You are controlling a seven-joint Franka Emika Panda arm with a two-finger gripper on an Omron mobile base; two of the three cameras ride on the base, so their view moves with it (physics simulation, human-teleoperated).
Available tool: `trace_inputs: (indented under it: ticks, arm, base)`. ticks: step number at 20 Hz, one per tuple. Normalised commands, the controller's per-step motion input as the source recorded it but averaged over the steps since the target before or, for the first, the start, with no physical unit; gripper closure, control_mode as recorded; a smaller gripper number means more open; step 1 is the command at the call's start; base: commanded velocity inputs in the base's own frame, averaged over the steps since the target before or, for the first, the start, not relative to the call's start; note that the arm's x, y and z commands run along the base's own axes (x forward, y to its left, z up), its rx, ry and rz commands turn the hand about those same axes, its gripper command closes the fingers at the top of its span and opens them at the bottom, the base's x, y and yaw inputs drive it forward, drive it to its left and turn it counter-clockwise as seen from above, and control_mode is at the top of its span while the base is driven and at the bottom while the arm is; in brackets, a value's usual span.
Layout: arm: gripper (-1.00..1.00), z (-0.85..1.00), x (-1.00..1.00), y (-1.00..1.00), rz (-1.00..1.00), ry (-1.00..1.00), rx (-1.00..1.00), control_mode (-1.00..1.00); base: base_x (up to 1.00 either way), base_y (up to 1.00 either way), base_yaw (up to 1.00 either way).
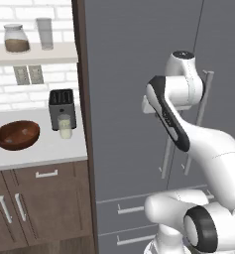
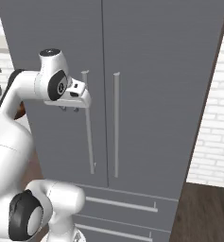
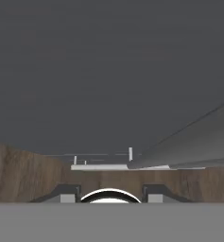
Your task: Grab a lemon wedge from the fridge and one ice cube from the ice bowl, and put them in the glass of lemonade.
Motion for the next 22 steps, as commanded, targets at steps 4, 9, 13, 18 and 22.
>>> trace_inputs:
  ticks: [4, 9, 13, 18, 22]
  arm:
    - [-1.0, 0.0, -0.66, -0.28, -0.06, -0.04, 0.06, -1.0]
    - [-1.0, 0.0, -0.96, -0.49, -0.13, -0.05, 0.09, -1.0]
    - [-1.0, 0.0, -0.65, -0.13, -0.06, 0.0, 0.0, -1.0]
    - [-1.0, 0.0, -0.17, -0.11, -0.01, 0.0, 0.0, -1.0]
    - [-1.0, 0.0, 0.0, -0.13, 0.0, 0.0, 0.0, 1.0]
  base:
    - [0.0, 0.0, 0.0]
    - [0.0, 0.0, 0.0]
    - [0.0, 0.0, 0.0]
    - [0.0, 0.0, 0.0]
    - [0.0, -0.19, 0.0]
